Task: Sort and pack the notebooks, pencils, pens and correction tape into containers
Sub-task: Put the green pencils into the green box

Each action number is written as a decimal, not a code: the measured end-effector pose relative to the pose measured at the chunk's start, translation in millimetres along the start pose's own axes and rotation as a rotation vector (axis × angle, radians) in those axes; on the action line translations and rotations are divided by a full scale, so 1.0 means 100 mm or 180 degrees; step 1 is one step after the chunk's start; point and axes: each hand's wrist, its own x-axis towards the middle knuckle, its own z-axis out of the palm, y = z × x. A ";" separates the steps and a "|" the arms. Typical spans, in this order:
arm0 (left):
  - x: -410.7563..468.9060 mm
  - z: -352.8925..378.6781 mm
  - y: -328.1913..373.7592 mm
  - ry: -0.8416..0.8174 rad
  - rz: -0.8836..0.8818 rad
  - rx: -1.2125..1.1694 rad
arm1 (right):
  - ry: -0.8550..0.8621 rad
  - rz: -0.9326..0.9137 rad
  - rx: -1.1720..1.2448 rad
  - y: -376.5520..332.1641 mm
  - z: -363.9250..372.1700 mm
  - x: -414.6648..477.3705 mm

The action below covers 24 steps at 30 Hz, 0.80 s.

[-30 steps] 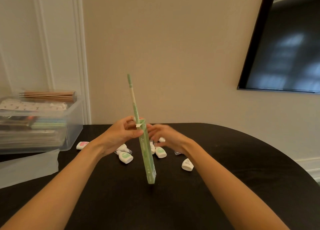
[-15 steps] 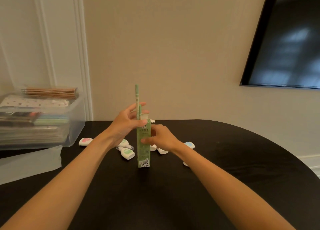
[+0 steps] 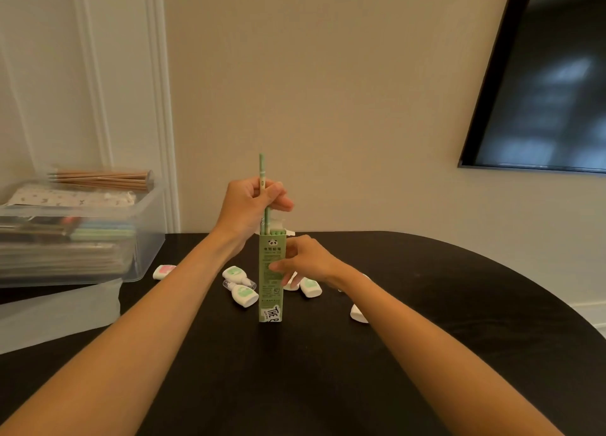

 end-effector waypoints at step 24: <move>-0.03 0.05 -0.01 -0.0175 -0.0135 0.0180 | 0.0357 -0.0263 0.0446 0.09 0.00 0.01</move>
